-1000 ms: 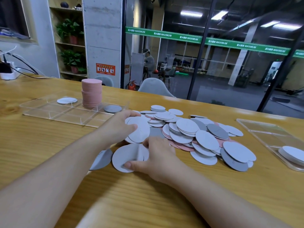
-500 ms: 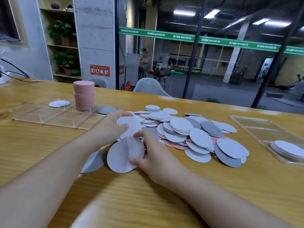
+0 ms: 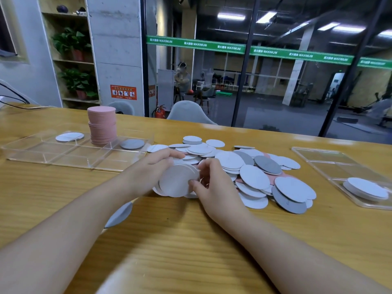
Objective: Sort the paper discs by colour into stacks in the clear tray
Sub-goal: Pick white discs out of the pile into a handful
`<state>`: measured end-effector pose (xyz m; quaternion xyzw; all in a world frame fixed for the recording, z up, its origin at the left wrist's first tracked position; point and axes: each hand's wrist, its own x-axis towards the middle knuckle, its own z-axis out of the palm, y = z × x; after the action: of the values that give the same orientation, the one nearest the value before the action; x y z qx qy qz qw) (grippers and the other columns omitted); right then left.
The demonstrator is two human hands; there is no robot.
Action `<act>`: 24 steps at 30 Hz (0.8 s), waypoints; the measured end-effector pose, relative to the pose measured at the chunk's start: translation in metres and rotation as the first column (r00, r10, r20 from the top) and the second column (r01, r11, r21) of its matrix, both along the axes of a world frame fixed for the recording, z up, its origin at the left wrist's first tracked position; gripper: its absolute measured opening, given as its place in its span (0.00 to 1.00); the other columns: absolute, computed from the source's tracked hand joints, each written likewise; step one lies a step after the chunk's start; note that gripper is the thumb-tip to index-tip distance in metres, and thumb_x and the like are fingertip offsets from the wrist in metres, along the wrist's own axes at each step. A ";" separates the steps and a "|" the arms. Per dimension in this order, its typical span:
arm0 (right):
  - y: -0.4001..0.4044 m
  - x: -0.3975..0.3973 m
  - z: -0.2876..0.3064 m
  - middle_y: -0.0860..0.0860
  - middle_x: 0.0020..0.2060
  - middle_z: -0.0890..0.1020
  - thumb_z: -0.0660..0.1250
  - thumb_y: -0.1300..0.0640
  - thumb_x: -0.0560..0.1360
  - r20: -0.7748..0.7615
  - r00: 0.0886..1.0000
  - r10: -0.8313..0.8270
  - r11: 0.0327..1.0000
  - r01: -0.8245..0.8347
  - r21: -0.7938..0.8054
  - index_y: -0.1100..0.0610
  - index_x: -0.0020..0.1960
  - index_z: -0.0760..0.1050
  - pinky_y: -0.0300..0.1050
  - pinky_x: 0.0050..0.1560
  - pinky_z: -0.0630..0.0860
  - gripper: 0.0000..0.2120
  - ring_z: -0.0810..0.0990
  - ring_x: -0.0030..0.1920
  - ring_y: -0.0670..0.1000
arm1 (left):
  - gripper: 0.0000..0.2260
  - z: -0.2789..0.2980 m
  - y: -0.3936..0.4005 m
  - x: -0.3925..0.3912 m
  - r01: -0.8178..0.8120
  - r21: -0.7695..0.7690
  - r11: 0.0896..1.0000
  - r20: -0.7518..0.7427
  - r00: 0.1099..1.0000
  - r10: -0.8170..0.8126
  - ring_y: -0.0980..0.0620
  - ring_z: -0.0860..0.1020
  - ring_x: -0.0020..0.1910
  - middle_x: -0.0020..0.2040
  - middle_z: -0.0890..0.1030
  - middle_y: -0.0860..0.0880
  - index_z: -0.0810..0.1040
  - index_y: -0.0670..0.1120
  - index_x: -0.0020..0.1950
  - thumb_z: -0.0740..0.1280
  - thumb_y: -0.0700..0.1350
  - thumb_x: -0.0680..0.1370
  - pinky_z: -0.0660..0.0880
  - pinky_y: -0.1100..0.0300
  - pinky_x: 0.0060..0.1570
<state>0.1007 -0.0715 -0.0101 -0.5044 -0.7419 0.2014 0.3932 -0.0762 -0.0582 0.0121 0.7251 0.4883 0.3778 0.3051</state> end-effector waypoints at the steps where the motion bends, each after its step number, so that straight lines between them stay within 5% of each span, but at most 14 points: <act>1: 0.000 -0.001 -0.001 0.42 0.41 0.74 0.66 0.56 0.76 -0.004 1.000 0.000 1.000 0.000 0.006 0.50 0.52 0.66 0.30 0.40 0.68 0.10 0.72 0.38 0.40 | 0.12 0.000 0.000 0.001 0.012 0.003 1.000 -0.014 1.000 -0.012 0.64 0.67 0.64 0.61 0.73 0.64 0.75 0.61 0.55 0.54 0.56 0.79 0.62 0.69 0.59; 4: -0.001 -0.002 -0.001 0.42 0.41 0.75 0.66 0.55 0.76 0.012 1.000 0.012 1.000 -0.013 0.027 0.50 0.49 0.67 0.31 0.41 0.69 0.08 0.73 0.40 0.40 | 0.14 -0.001 0.000 0.002 0.025 0.015 1.000 -0.134 0.991 -0.023 0.64 0.65 0.66 0.65 0.70 0.61 0.70 0.66 0.56 0.55 0.62 0.72 0.60 0.63 0.65; 9: 0.003 0.000 -0.004 0.41 0.44 0.75 0.66 0.56 0.76 0.152 0.988 0.036 0.995 -0.049 0.086 0.51 0.50 0.74 0.33 0.44 0.66 0.03 0.73 0.46 0.42 | 0.21 -0.002 -0.002 -0.002 0.011 0.026 1.000 -0.309 0.951 -0.003 0.62 0.64 0.65 0.68 0.64 0.62 0.65 0.68 0.61 0.62 0.43 0.79 0.61 0.64 0.60; 15: 0.004 0.008 0.002 0.47 0.52 0.74 0.68 0.43 0.73 0.434 0.899 0.064 0.998 -0.069 -0.005 0.54 0.56 0.76 0.38 0.48 0.65 0.18 0.70 0.55 0.46 | 0.21 0.001 -0.002 -0.002 -0.084 0.037 0.996 -0.299 0.950 0.091 0.61 0.68 0.60 0.68 0.65 0.61 0.66 0.66 0.62 0.61 0.41 0.79 0.67 0.64 0.54; 18: 0.005 0.011 0.005 0.46 0.48 0.72 0.67 0.42 0.73 0.494 0.867 0.070 0.997 -0.072 -0.016 0.54 0.54 0.75 0.40 0.45 0.63 0.18 0.69 0.49 0.46 | 0.21 0.004 -0.003 -0.003 -0.151 0.051 0.987 -0.286 0.945 0.160 0.64 0.71 0.48 0.62 0.67 0.61 0.67 0.66 0.61 0.61 0.41 0.78 0.70 0.66 0.43; 24: 0.008 0.007 0.018 0.53 0.53 0.77 0.60 0.45 0.78 0.719 0.691 0.075 0.993 -0.118 0.010 0.57 0.56 0.75 0.48 0.51 0.70 0.17 0.74 0.55 0.53 | 0.21 0.003 -0.003 -0.003 -0.198 0.033 0.980 -0.259 0.945 0.200 0.63 0.72 0.47 0.64 0.67 0.60 0.68 0.64 0.64 0.61 0.41 0.78 0.69 0.65 0.38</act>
<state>0.1076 -0.0637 0.0083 -0.4924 -0.8670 -0.0114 0.0755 -0.0789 -0.0608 0.0152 0.7167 0.5935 0.3094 0.1959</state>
